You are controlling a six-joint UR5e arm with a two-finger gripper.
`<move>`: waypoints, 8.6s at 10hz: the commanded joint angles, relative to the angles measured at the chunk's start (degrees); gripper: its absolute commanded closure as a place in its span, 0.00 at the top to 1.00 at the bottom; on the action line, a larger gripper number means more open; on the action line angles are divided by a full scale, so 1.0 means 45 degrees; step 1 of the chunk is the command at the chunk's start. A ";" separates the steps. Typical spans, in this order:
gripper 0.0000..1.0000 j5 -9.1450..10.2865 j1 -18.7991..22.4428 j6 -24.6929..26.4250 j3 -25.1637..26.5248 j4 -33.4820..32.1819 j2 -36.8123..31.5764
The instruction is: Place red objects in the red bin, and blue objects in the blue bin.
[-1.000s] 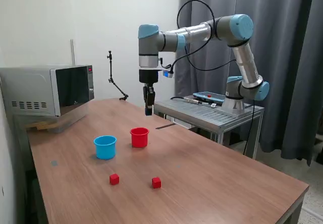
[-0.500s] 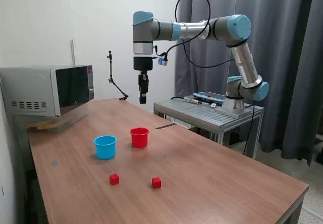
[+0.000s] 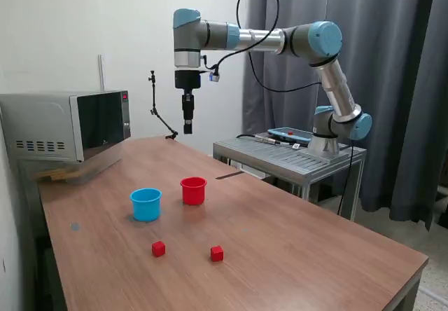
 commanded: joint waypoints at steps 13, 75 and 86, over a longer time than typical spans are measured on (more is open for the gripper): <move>0.00 0.0003 -0.0453 0.0399 -0.3544 -0.1032 0.3533; 1.00 0.0023 0.3512 0.0570 -0.3370 0.1077 0.2108; 1.00 0.0042 0.3551 0.1125 -0.2865 -0.1713 0.4218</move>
